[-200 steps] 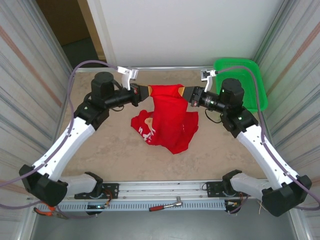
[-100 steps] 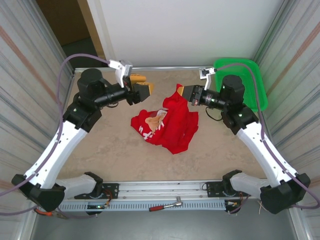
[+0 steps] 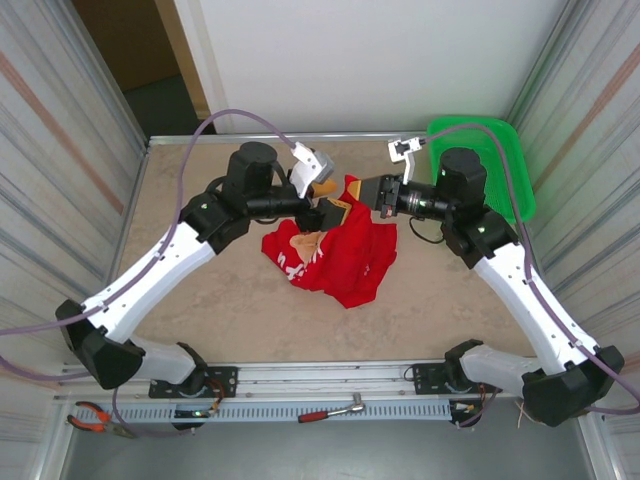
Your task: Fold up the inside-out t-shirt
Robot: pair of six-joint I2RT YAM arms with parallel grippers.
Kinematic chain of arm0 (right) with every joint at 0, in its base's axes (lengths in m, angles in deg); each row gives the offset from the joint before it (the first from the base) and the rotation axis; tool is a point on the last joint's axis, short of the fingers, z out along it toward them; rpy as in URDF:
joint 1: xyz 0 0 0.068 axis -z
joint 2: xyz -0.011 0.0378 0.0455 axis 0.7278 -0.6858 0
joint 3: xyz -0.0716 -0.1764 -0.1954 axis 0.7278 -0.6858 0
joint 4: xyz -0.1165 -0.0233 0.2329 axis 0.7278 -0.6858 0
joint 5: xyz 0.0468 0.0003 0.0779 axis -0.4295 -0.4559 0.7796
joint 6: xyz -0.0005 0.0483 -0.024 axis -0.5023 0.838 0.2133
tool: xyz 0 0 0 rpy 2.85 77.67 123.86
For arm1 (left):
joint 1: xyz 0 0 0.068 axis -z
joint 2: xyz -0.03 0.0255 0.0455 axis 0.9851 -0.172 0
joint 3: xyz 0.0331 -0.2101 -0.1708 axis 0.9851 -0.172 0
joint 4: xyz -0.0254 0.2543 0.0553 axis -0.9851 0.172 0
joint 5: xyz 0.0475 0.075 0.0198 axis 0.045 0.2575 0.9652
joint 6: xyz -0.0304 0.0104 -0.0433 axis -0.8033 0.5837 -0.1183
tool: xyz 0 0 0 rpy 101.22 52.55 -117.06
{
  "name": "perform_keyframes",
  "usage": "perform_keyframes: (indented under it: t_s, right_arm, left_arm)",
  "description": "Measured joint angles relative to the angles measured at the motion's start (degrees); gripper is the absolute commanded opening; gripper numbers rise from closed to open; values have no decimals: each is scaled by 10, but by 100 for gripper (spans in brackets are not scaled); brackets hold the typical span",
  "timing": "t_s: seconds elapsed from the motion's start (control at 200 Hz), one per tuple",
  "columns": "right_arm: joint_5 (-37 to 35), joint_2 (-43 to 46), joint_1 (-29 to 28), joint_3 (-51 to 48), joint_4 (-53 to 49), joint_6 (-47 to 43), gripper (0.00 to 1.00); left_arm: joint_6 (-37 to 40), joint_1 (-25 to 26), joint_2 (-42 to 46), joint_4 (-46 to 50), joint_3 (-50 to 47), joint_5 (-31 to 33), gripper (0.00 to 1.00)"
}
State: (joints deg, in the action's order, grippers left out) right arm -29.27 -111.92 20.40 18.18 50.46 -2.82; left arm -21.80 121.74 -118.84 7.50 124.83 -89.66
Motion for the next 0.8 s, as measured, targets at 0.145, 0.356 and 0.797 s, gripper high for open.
perform_keyframes:
  t_s: [0.145, 0.356, 0.797]
  right_arm:
    - [0, 0, -4, 0, 0, -2, 0]
    - [0, 7, -1, -2, -4, -10, 0]
    - [-121, 56, 31, -21, -61, -9, 48]
  left_arm:
    - [8, 0, -7, -9, 0, 12, 34]
    - [-4, -17, -20, -39, 0, -17, 0]
    - [-182, -71, 57, -107, -36, -69, 0]
